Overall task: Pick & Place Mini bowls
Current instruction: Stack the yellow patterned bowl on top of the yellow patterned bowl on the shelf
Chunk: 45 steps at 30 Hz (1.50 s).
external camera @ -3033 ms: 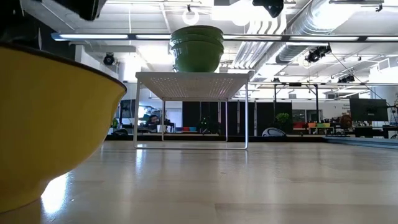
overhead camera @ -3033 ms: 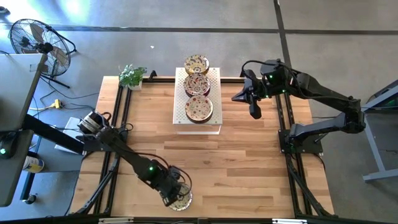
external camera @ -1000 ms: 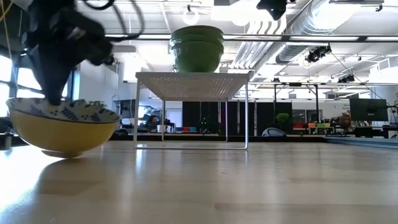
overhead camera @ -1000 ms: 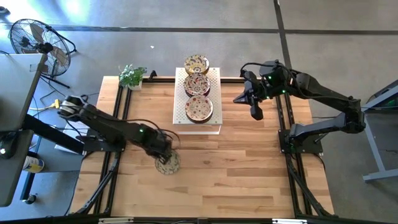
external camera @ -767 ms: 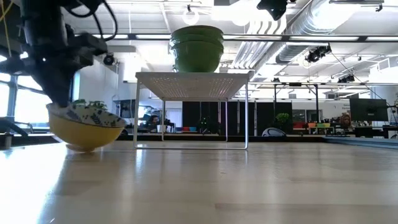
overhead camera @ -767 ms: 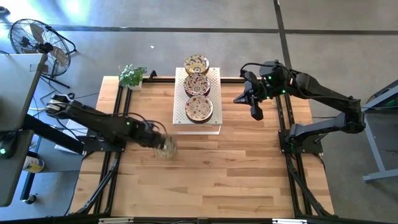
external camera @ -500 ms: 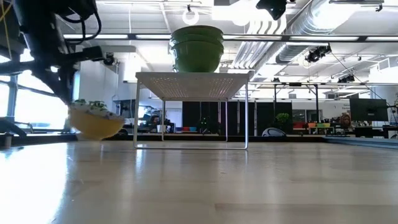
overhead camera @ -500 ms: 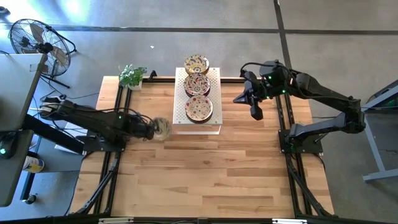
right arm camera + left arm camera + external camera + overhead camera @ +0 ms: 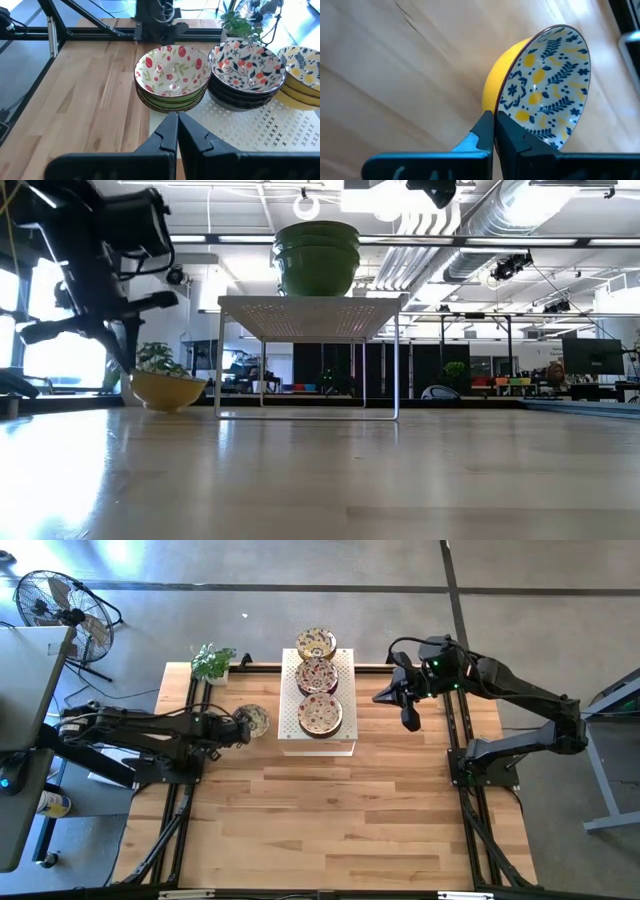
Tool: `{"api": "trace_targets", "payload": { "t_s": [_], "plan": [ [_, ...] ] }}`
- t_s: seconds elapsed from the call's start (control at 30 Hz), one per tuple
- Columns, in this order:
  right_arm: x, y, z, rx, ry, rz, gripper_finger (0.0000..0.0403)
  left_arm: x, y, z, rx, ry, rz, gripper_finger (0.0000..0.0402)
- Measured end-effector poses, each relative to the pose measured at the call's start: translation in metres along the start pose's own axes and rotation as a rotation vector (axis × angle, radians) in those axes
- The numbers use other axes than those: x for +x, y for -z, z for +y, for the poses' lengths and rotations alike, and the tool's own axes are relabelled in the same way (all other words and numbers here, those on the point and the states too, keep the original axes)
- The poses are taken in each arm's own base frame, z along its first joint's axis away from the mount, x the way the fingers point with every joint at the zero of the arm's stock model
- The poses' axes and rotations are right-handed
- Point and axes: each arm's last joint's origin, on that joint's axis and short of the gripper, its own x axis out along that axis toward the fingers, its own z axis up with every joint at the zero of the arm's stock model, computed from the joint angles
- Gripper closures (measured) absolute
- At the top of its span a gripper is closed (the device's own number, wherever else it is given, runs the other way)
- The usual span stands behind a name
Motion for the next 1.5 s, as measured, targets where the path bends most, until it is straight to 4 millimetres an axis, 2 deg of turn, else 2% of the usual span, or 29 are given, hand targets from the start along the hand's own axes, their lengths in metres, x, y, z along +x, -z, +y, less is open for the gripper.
{"api": "trace_targets", "payload": {
  "t_s": [0.17,0.33,0.47,0.67,0.83,0.93,1.07,1.33,1.5],
  "plan": [
    [0.000,0.000,0.000,0.000,0.000,0.000,0.0403,0.014,-0.009,-0.005,-0.109,0.025,-0.014,0.0401],
    [0.000,0.000,0.000,0.009,0.000,0.000,0.0403,0.019,-0.015,-0.008,-0.126,0.019,-0.006,0.0391],
    [0.000,0.000,0.000,0.012,0.000,0.001,0.0403,0.019,-0.017,-0.008,-0.019,-0.012,0.037,0.0345],
    [0.000,0.000,0.000,0.009,0.000,0.001,0.0403,0.005,-0.018,-0.017,0.206,-0.035,0.076,0.0263],
    [0.000,0.000,0.000,-0.008,0.001,0.000,0.0403,-0.013,-0.022,-0.029,0.457,-0.050,0.113,0.0241],
    [0.000,-0.001,0.000,-0.013,0.005,-0.011,0.0403,-0.019,-0.027,-0.042,0.632,-0.012,0.224,0.0244],
    [0.000,-0.004,-0.001,0.012,0.010,-0.042,0.0403,-0.017,-0.042,-0.059,0.795,0.037,0.340,0.0264],
    [0.000,-0.013,-0.004,0.076,0.053,-0.122,0.0403,-0.003,-0.098,-0.101,1.087,0.193,0.339,0.0350],
    [-0.001,-0.016,-0.007,0.124,0.165,-0.153,0.0403,0.010,-0.128,-0.123,1.216,0.115,0.351,0.0388]
  ]
}}
